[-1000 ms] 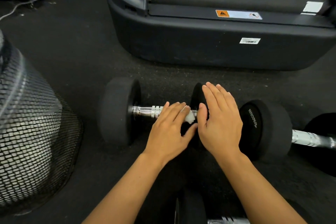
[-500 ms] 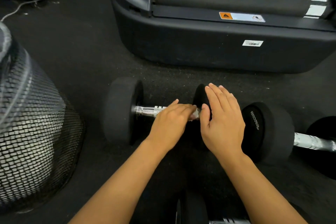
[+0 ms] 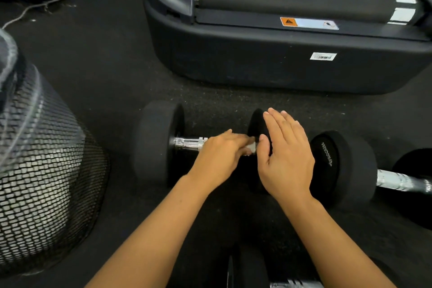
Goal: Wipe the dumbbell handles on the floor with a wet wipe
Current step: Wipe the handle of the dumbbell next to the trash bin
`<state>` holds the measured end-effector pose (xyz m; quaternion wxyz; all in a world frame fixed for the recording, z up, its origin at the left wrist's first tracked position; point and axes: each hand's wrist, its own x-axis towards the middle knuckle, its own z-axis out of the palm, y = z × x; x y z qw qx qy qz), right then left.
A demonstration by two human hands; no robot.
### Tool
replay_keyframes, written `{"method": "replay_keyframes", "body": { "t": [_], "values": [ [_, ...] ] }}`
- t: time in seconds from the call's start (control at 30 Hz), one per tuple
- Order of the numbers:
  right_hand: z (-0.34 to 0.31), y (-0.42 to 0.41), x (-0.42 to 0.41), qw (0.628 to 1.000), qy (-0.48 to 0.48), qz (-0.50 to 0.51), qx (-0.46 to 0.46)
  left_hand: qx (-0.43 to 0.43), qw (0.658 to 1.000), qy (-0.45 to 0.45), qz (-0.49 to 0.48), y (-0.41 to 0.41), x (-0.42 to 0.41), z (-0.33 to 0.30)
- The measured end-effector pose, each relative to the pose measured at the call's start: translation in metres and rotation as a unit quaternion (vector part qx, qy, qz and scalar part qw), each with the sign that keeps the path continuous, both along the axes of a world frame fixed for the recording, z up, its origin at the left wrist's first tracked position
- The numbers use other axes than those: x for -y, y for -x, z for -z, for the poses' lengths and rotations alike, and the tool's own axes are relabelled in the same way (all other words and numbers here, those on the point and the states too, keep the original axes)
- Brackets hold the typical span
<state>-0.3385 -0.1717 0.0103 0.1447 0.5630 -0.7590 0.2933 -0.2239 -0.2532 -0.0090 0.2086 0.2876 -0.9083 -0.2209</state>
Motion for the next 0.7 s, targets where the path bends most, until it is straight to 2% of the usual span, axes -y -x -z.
{"method": "replay_keyframes", "body": {
  "t": [0.17,0.23,0.4,0.53,0.7],
  "values": [
    [-0.002,0.001,0.0,1.0,-0.007,-0.006,0.0,-0.025,0.997,0.046,-0.059,-0.001,0.002,0.002],
    [-0.001,0.001,0.0,1.0,-0.006,-0.007,0.001,-0.032,0.995,0.079,-0.047,-0.007,-0.005,0.01],
    [0.001,-0.001,-0.002,1.0,0.003,-0.004,0.0,-0.11,0.98,0.164,-0.017,-0.012,-0.012,0.036],
    [0.0,0.001,0.002,1.0,0.003,-0.001,0.001,-0.1,0.979,0.178,0.021,-0.006,-0.011,0.033],
    [0.0,0.002,0.001,1.0,-0.001,-0.001,0.0,-0.098,0.974,0.204,0.004,-0.012,-0.008,0.038]
  ]
}}
